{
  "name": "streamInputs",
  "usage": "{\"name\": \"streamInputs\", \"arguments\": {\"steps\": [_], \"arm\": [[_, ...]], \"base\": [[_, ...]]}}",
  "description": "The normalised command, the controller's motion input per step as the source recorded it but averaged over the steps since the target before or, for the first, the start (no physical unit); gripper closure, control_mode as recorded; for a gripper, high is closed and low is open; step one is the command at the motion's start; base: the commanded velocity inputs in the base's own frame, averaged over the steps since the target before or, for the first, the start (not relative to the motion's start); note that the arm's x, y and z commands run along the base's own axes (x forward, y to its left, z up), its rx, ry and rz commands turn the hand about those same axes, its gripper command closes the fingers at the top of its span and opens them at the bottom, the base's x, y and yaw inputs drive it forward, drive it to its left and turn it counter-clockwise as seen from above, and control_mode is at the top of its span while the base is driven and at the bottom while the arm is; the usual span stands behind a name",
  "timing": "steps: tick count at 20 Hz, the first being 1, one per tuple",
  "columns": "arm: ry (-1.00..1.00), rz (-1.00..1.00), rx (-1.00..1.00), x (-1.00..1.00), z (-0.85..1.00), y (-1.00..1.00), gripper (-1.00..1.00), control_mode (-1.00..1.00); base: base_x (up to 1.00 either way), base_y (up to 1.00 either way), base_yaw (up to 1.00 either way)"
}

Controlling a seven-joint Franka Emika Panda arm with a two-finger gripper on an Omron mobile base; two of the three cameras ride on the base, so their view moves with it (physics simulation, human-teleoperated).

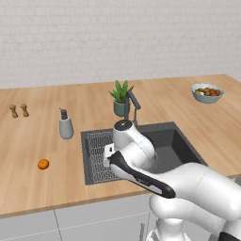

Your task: Put the colander in the sink, put the tangerine, tangerine, peach in the colander, and turn on the sink faucet and pour water over the colander.

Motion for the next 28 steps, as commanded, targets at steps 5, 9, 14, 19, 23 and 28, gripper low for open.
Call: {"name": "streamInputs", "arguments": {"steps": [5,9,14,19,23,28], "arm": [[0.0,0.22,0.01,0.23,0.0,-0.74,1.0,-1.0],[0.0,0.2,0.03,0.31,0.0,-0.78,1.0,-1.0],[0.0,0.22,0.19,0.37,-0.04,-0.68,1.0,-1.0],[0.0,0.16,0.17,0.5,-0.08,-0.61,1.0,-1.0],[0.01,0.1,0.14,0.51,-0.2,-0.41,1.0,-1.0],[0.04,0.0,0.11,0.63,-0.14,-0.16,1.0,-1.0]], "base": [[0.0,0.0,0.0],[0.0,0.0,0.0],[0.0,0.0,0.0],[0.0,0.0,0.0],[0.0,0.0,0.0],[0.0,0.0,0.0]]}}
